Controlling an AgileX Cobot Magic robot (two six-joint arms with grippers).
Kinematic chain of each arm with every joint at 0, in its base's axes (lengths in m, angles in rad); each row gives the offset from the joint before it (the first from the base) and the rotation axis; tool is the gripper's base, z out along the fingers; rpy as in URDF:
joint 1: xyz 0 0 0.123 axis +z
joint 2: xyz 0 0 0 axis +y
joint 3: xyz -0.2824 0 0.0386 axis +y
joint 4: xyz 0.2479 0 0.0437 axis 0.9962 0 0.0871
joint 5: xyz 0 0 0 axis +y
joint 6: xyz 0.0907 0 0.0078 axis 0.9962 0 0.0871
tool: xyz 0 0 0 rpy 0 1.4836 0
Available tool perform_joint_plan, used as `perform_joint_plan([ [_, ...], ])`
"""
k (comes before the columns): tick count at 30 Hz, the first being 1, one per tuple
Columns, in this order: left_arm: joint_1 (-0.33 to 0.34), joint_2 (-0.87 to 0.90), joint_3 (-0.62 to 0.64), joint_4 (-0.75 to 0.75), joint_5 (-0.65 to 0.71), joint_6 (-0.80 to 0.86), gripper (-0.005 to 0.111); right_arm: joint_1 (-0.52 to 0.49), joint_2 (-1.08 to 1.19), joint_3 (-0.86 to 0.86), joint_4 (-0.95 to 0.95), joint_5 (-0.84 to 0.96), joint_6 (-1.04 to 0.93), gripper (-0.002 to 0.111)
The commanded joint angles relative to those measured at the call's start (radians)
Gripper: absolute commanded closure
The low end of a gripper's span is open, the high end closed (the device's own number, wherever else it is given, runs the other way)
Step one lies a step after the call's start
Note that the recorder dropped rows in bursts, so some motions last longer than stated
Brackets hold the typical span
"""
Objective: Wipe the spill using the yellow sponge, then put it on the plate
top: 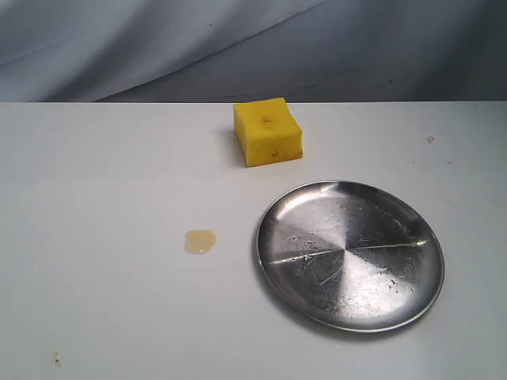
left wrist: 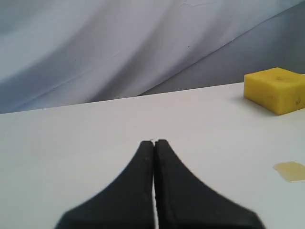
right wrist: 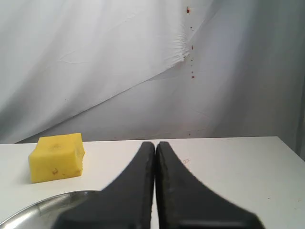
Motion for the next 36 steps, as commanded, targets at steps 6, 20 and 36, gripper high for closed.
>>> perform_joint_plan([
  [6, 0.001, -0.003, -0.003, 0.001, -0.007, -0.008, 0.107, -0.008, -0.006, 0.003, 0.003, 0.004, 0.002, 0.108],
  [20, 0.001, -0.003, -0.003, 0.001, -0.007, -0.008, 0.107, -0.008, 0.057, -0.084, 0.270, -0.156, 0.141, 0.108],
  [36, 0.001, -0.003, -0.003, 0.001, -0.007, -0.008, 0.107, 0.312, 1.435, -1.079, 0.228, 0.199, -0.183, 0.108],
])
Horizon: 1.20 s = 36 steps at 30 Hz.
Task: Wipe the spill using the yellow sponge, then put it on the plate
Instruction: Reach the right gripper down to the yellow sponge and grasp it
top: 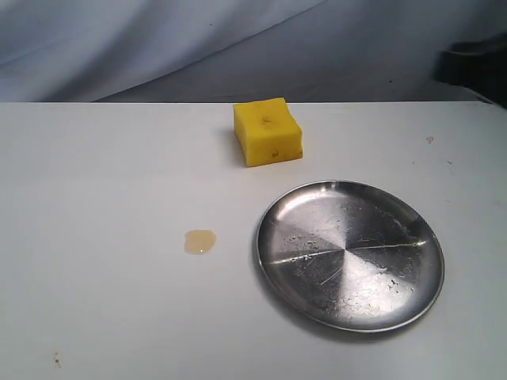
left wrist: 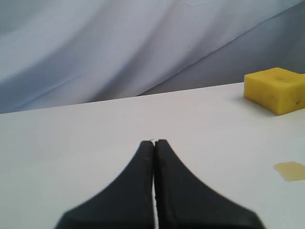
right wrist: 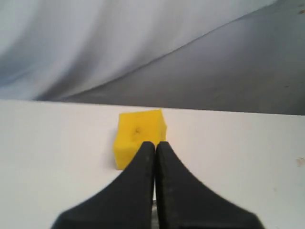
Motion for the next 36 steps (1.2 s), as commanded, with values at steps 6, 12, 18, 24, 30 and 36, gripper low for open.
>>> perform_joint_plan([
  [6, 0.001, -0.003, -0.003, 0.001, -0.007, -0.008, 0.107, -0.011, 0.819, -0.802, 0.032, 0.432, -0.044, 0.091],
  [12, 0.001, -0.003, -0.003, 0.001, -0.007, -0.008, 0.107, -0.022, 1.276, -1.363, -0.025, 0.706, 0.073, 0.030],
  [18, 0.001, -0.003, -0.003, 0.001, -0.007, -0.008, 0.107, -0.022, 1.514, -1.581, -0.043, 0.771, 0.134, 0.032],
  [24, 0.001, -0.003, -0.003, 0.001, -0.007, -0.008, 0.107, -0.020, 1.528, -1.581, -0.039, 0.946, -0.061, 0.106],
  [30, 0.001, -0.003, -0.003, 0.001, -0.007, -0.008, 0.107, -0.010, 1.434, -1.578, -0.050, 0.977, -0.085, 0.108],
  [36, 0.001, -0.003, -0.003, 0.001, -0.007, -0.008, 0.107, 0.030, 1.279, -1.479, -0.048, 0.992, -0.170, 0.108],
])
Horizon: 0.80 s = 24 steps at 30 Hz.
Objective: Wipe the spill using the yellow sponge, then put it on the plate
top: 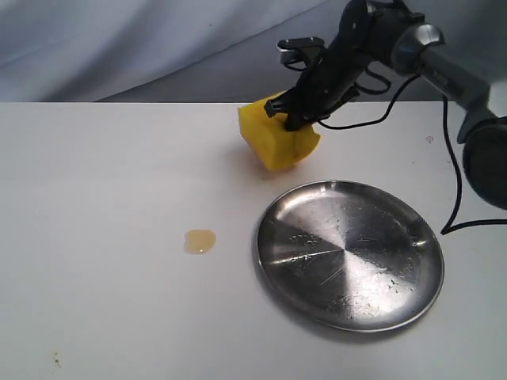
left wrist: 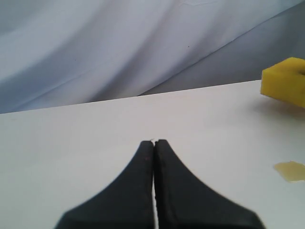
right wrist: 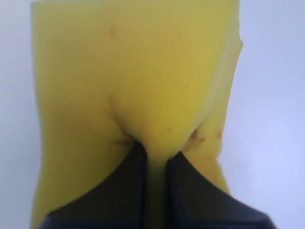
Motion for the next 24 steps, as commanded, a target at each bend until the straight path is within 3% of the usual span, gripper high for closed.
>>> perform_joint_plan([
  [1, 0.001, -0.003, -0.003, 0.001, -0.007, -0.008, 0.107, 0.042, -0.152, 0.098, 0.011, 0.012, -0.088, 0.108],
  [12, 0.001, -0.003, -0.003, 0.001, -0.007, -0.008, 0.107, 0.256, -0.407, 0.622, 0.024, -0.273, -0.159, 0.108],
  [18, 0.001, -0.003, -0.003, 0.001, -0.007, -0.008, 0.107, 0.384, -0.335, 0.685, 0.024, -0.401, -0.101, 0.108],
  [24, 0.001, -0.003, -0.003, 0.001, -0.007, -0.008, 0.107, 0.424, -0.242, 0.685, 0.002, -0.425, -0.044, 0.108],
])
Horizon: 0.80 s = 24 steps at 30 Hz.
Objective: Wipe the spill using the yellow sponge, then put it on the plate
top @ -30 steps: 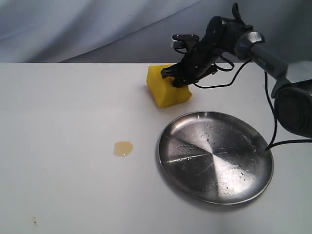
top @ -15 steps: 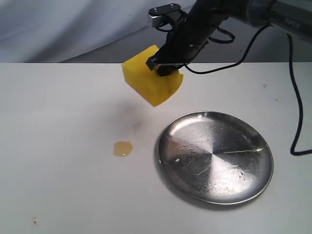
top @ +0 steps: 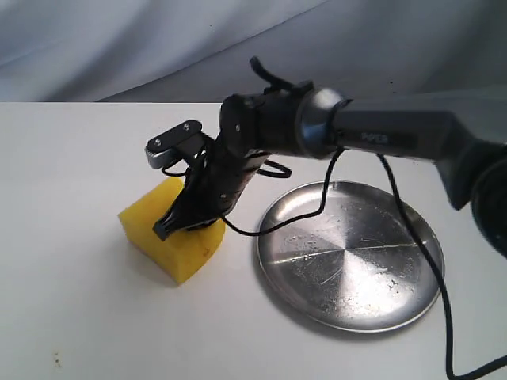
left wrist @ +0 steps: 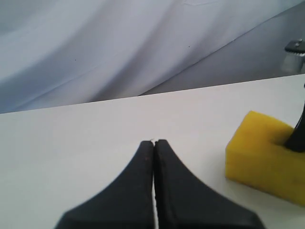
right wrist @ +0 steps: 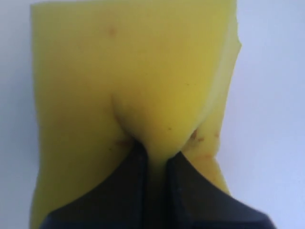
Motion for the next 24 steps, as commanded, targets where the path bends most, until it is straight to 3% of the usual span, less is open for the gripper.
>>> perform_joint_plan([
  [1, 0.001, -0.003, -0.003, 0.001, -0.007, -0.008, 0.107, 0.010, 0.042, 0.003, -0.056, -0.006, 0.055, 0.108],
  [6, 0.001, -0.003, -0.003, 0.001, -0.007, -0.008, 0.107, -0.053, 0.029, 0.003, -0.336, 0.001, 0.310, 0.108],
  [14, 0.001, -0.003, -0.003, 0.001, -0.007, -0.008, 0.107, -0.147, 0.024, 0.003, -0.250, 0.007, 0.253, 0.108],
  [19, 0.001, -0.003, -0.003, 0.001, -0.007, -0.008, 0.107, -0.081, 0.031, 0.003, -0.099, 0.008, 0.056, 0.108],
  [24, 0.001, -0.003, -0.003, 0.001, -0.007, -0.008, 0.107, 0.050, 0.031, 0.003, -0.068, 0.039, -0.007, 0.108],
])
